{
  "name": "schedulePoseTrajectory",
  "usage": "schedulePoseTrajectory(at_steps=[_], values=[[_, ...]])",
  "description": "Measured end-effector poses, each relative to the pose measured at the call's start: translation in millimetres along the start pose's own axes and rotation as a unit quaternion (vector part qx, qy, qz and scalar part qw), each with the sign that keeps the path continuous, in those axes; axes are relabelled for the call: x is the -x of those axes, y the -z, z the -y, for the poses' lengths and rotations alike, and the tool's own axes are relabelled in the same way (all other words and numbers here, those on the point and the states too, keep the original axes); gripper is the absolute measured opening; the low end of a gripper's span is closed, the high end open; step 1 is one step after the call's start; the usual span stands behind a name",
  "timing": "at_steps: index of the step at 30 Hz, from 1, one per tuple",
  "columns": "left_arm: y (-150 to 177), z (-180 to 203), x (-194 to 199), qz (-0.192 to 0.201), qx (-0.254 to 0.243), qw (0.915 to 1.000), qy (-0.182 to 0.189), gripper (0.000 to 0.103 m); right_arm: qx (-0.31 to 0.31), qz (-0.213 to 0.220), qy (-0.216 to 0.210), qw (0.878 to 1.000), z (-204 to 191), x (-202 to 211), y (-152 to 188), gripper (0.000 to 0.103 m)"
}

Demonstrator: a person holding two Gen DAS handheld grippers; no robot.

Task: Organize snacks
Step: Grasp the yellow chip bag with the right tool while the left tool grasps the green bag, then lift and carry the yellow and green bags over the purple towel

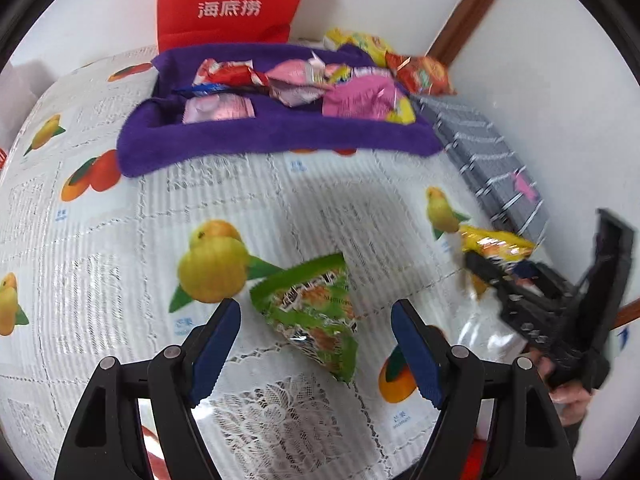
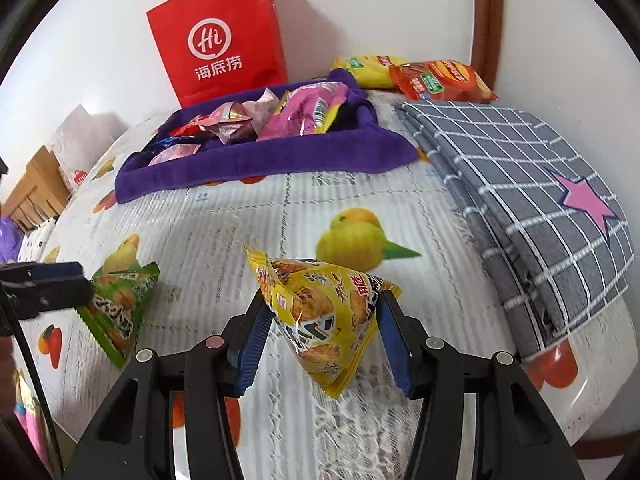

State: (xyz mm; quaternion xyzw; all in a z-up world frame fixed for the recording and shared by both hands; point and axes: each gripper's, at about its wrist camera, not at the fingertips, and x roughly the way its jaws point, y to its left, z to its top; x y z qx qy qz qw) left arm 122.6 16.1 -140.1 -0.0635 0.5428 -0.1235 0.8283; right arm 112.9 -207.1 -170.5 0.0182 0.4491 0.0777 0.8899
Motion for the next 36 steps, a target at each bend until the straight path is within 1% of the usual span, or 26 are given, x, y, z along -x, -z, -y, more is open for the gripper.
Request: schedulePoseTrajectory(at_steps=[1,3,6,7,9,11,12,13,17,22,26,29,31,34,36], values=[[1.0,2.7,-3.6,-0.003,-0.003,0.9999,-0.013,0.076,-0.001,0.001,-0.001,1.0,1.5,1.0,1.6,0.053],[2.9,7.9,-16.0,-0.014,-0.008,0.9985,-0.052,0.076,-0.002,0.002,-0.002,1.0,4.2,2.8,4.5,0.053],[5.2,10.7,-29.4,-0.022,-0.012,0.9961,-0.085,0.076,0.002,-0.001,-0.007,1.0,5.0,3.1,8.1,0.053],[5.6,10.3,-33.4,-0.026,-0.01,0.9954,-0.091,0.074,0.004,-0.001,-0.007,1.0,4.8,2.7,8.8,0.053],[5.8,9.5,-40.3,-0.03,-0.005,0.9952,-0.093,0.074,0.003,-0.001,-0.008,1.0,5.0,1.7,9.1,0.053],[6.3,10.1,-39.6,-0.019,-0.008,0.9945,-0.102,0.068,0.001,-0.001,-0.012,1.0,5.0,0.1,9.5,0.053],[6.2,10.5,-39.6,-0.019,-0.011,0.9941,-0.106,0.06,0.0,-0.002,-0.014,1.0,5.0,-1.3,9.9,0.053],[6.0,10.7,-39.4,-0.019,-0.014,0.9936,-0.111,0.059,0.0,-0.004,-0.014,1.0,4.4,-3.1,10.4,0.053],[7.9,10.1,-38.4,-0.013,-0.02,0.9938,-0.109,0.055,0.004,-0.014,-0.013,1.0,1.6,-13.6,14.7,0.053],[11.6,11.4,-37.8,0.002,-0.031,0.9937,-0.107,0.054,-0.004,-0.003,-0.019,1.0,4.0,-16.3,19.4,0.053],[11.1,7.2,-35.5,-0.001,-0.023,0.9953,-0.094,0.054,-0.002,-0.002,-0.014,1.0,2.8,-16.7,20.1,0.053],[9.8,7.5,-35.7,-0.002,-0.023,0.9955,-0.092,0.054,0.003,-0.002,-0.006,1.0,0.7,-17.5,20.7,0.053],[9.8,8.0,-35.4,-0.001,-0.022,0.9955,-0.092,0.052,0.005,-0.004,-0.001,1.0,-0.8,-17.6,20.6,0.053],[9.4,6.2,-31.9,0.0,-0.02,0.9964,-0.082,0.048,-0.001,-0.011,-0.003,1.0,0.7,-16.9,19.0,0.053],[8.6,4.3,-29.0,-0.001,-0.018,0.997,-0.075,0.047,-0.008,-0.014,-0.005,1.0,1.6,-16.3,17.4,0.053]])
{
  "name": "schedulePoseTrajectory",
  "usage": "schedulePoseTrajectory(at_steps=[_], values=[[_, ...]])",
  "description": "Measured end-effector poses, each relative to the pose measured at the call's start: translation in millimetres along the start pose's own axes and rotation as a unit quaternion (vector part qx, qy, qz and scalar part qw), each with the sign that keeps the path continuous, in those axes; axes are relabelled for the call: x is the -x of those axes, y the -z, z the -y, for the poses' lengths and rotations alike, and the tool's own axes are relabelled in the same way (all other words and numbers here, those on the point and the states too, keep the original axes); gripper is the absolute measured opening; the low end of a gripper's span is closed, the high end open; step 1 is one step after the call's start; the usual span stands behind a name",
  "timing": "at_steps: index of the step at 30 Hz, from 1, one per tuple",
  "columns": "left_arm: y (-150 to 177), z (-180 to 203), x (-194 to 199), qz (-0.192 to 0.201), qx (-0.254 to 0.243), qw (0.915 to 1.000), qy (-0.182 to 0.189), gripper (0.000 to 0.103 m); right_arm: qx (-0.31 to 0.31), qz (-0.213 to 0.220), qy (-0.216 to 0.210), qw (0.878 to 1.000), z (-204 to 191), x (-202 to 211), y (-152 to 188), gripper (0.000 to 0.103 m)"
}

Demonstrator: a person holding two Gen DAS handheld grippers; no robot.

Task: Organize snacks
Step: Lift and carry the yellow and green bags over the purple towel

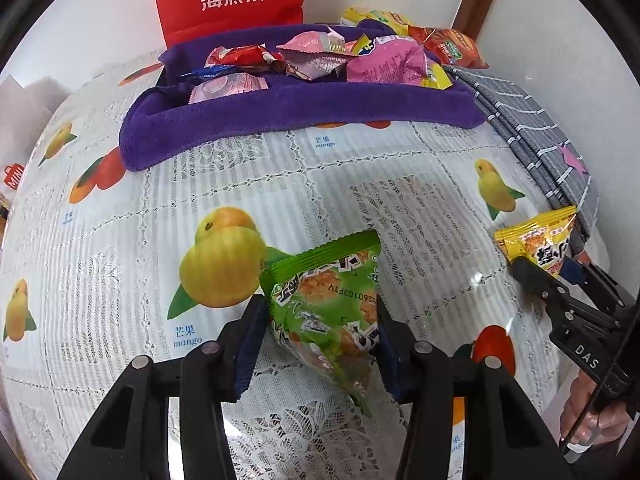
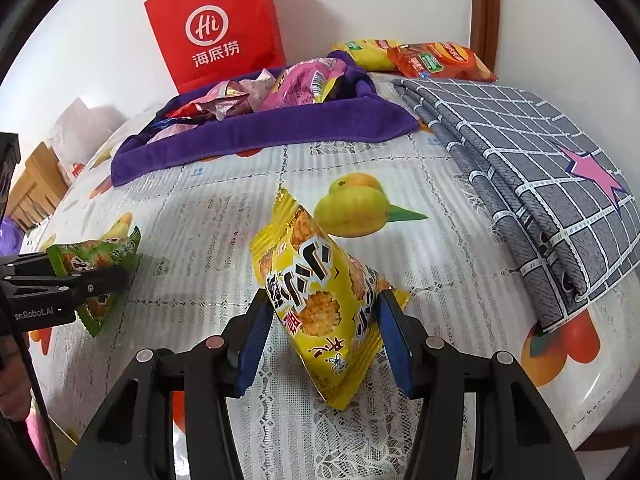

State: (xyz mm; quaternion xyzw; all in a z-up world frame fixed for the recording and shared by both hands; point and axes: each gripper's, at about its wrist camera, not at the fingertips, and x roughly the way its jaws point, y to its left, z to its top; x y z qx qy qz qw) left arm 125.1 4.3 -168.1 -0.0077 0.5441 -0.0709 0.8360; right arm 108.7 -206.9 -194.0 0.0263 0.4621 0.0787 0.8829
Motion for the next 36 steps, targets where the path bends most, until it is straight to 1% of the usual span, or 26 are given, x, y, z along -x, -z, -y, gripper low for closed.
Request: schedulePoseTrajectory(at_steps=[5,9,13,17,27,36], values=[[-2.5,-8.4,5.7,0.005,0.002,1.0,0.004,0.047,-0.007,-0.005,0.003,1.0,-0.9,2.2,-4.1,0.051],[-6.6,-15.1,11.8,0.01,0.01,0.9998,0.01,0.047,-0.006,-0.001,0.005,1.0,-3.8,9.4,-11.4,0.051],[-13.2,-22.5,20.3,0.019,0.017,0.9996,0.013,0.047,-0.001,0.01,0.004,1.0,-8.2,17.3,-21.8,0.051],[-21.4,-31.7,27.9,0.023,0.031,0.9989,0.026,0.047,0.002,0.023,-0.002,1.0,-14.6,24.8,-33.7,0.05],[-48.7,-46.4,51.6,0.052,0.04,0.9973,0.032,0.047,0.024,0.055,-0.013,0.998,-37.9,44.3,-59.2,0.05],[-67.3,-57.6,63.0,0.069,0.046,0.9961,0.028,0.047,0.036,0.065,-0.015,0.997,-48.8,47.9,-81.1,0.05]])
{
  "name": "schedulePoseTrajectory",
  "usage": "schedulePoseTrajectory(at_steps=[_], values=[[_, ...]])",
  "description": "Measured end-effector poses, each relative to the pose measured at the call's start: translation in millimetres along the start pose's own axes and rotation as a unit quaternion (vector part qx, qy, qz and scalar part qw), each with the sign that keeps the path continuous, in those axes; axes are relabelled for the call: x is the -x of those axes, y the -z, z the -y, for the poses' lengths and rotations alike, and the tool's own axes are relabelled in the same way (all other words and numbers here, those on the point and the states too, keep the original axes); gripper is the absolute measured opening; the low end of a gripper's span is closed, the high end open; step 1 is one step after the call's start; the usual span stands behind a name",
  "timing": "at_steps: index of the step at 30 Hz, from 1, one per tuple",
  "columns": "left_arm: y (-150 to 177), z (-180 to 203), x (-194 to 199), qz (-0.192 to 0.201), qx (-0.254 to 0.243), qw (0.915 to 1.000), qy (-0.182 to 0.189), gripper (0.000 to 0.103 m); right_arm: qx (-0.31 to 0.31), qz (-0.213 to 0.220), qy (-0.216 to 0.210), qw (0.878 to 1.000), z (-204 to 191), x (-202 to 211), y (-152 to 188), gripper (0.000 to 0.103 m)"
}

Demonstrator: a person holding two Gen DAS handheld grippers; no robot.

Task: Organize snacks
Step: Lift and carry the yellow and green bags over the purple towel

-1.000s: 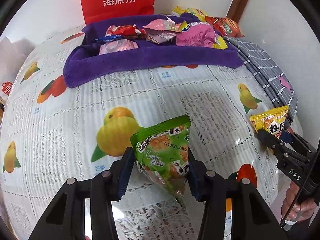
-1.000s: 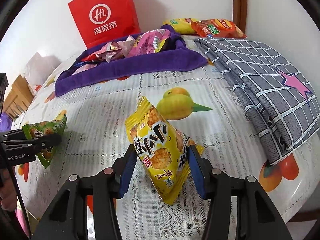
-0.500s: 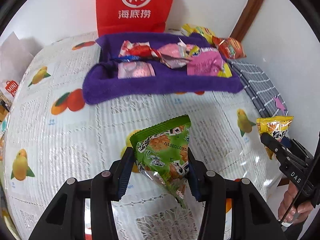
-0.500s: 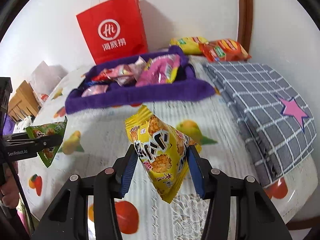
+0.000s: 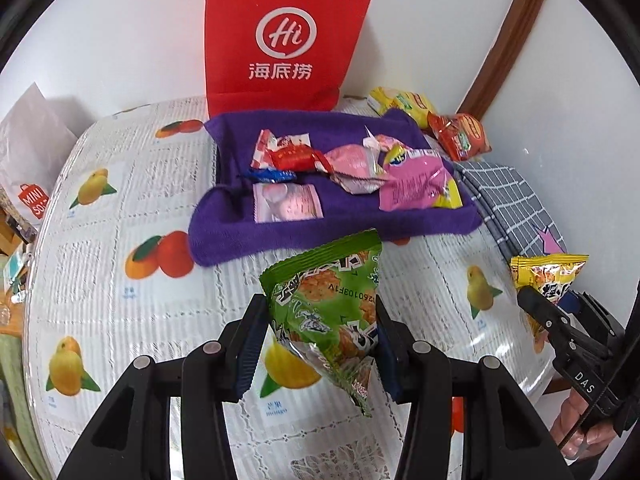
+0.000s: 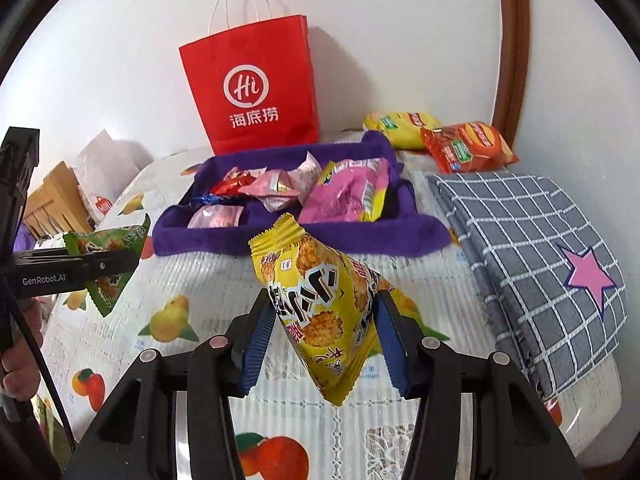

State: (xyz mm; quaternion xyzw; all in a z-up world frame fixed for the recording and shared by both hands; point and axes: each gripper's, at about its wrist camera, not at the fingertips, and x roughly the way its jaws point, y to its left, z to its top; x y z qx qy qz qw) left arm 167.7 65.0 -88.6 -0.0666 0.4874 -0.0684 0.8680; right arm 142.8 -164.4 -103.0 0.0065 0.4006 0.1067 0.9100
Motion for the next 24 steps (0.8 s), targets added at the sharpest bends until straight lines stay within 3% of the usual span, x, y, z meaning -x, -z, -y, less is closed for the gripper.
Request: schedulePoseTrajectory(at_steps=[24], values=[[-78.7,-14.9,-2.8,0.042,0.009,0.9988,-0.021,0.047,0.012,0.022,-0.01,1.0,-8.9,-28.3,-97.8,0.05]])
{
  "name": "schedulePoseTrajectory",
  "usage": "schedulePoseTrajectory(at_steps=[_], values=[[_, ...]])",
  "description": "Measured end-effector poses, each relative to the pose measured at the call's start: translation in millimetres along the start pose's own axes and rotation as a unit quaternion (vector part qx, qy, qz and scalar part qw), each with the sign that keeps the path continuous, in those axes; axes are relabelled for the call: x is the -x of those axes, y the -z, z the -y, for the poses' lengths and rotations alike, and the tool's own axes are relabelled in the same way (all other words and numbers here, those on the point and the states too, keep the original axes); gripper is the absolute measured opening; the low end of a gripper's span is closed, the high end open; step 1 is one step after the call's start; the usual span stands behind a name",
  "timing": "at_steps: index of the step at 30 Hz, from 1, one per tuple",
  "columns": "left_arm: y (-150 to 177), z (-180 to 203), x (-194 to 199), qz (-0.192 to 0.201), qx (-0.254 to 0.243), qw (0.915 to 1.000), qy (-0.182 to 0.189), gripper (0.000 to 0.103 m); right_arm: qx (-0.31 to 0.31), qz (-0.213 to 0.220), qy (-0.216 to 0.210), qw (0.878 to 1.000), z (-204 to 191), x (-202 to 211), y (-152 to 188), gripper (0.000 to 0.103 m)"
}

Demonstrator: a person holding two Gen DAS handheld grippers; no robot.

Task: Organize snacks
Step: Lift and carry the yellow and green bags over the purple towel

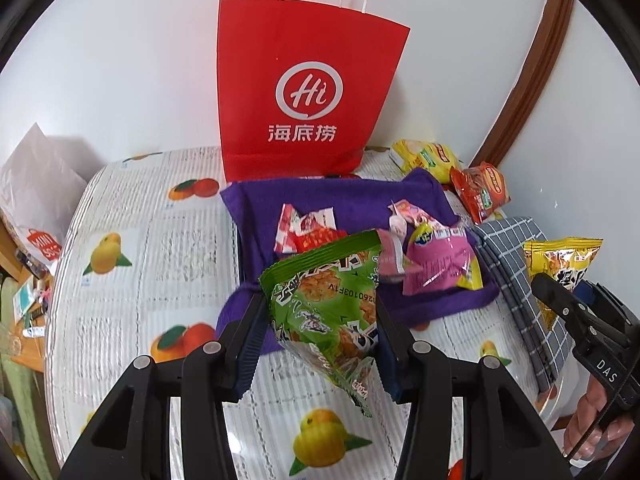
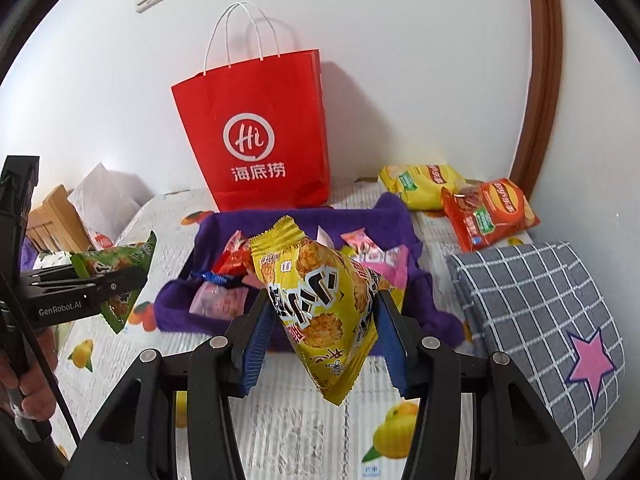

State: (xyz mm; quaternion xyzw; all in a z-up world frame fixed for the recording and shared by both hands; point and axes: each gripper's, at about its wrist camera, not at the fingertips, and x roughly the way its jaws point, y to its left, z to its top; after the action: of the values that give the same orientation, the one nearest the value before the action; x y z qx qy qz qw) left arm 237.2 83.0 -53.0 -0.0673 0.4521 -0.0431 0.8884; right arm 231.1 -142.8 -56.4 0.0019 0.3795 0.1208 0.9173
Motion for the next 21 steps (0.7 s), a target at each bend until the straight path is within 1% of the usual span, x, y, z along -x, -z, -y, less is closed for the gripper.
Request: schedulePoseTrajectory(at_steps=[6,13,16,21], values=[[-14.3,-0.5,-9.3,0.001,-0.001,1.0,0.0,0.047,-0.002,-0.003,-0.011,1.0,0.4,-13.7,-15.5,0.05],[-33.6,-1.2,-20.2,0.006,-0.006,0.9998,-0.015,0.047,-0.008,-0.009,-0.016,1.0,3.8,-31.6,-35.9,0.05],[-42.0,-4.6,-23.0,0.008,-0.003,0.9999,-0.015,0.047,-0.006,-0.012,-0.016,1.0,4.4,-38.4,-42.3,0.05],[-52.8,-8.9,-27.3,0.012,0.0,0.9998,-0.016,0.047,-0.007,-0.033,-0.025,0.999,3.0,-54.4,-51.7,0.05]])
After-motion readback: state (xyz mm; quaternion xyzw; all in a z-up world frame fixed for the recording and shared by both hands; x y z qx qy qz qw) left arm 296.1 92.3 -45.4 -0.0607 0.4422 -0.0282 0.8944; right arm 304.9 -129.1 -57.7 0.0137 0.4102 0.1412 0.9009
